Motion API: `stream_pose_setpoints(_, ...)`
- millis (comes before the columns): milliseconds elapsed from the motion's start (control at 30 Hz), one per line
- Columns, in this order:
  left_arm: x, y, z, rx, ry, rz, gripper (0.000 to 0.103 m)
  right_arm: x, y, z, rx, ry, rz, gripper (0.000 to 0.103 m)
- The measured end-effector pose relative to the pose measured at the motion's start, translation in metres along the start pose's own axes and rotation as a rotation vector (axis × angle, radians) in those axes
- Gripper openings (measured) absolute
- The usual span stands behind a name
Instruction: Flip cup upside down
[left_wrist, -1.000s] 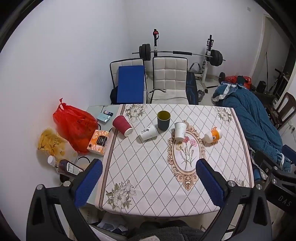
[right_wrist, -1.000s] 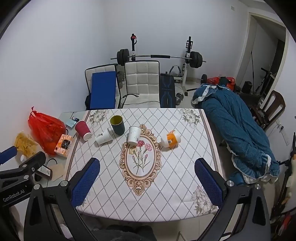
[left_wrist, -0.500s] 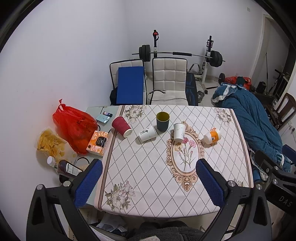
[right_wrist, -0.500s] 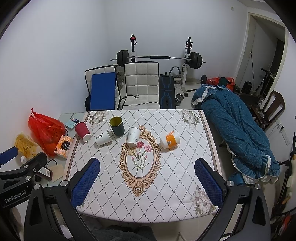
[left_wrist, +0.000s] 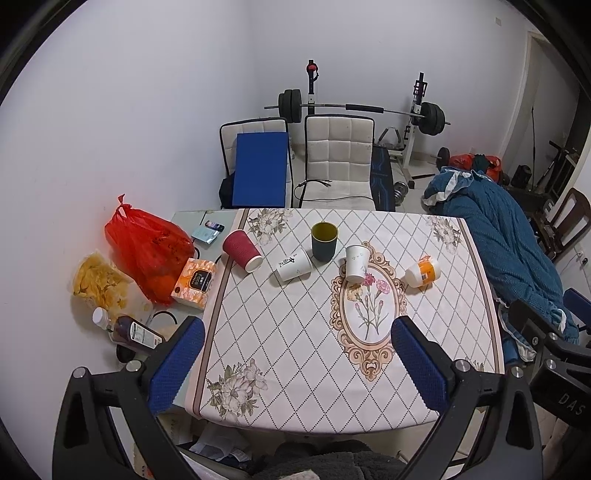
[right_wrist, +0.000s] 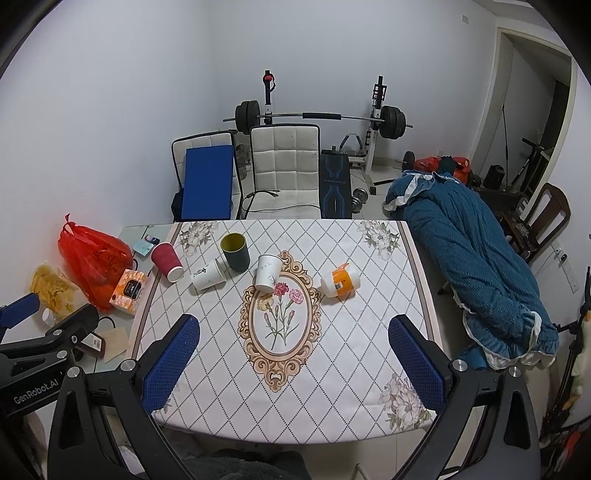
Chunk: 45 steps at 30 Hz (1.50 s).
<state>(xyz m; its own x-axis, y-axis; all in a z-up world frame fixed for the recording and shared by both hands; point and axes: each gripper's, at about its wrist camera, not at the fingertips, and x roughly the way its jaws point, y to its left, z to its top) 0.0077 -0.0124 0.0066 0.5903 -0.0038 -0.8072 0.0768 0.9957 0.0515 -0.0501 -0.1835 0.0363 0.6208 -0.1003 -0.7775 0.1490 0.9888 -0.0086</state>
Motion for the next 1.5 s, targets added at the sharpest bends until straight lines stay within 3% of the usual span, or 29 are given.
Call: stream_pose_setpoints(1500, -0.007, 0.005, 0.003, -0.002, -0.035, 0.014, 0.103, -0.013, 0.009, 0.011, 0.002, -0.011, 0.01, 0.103)
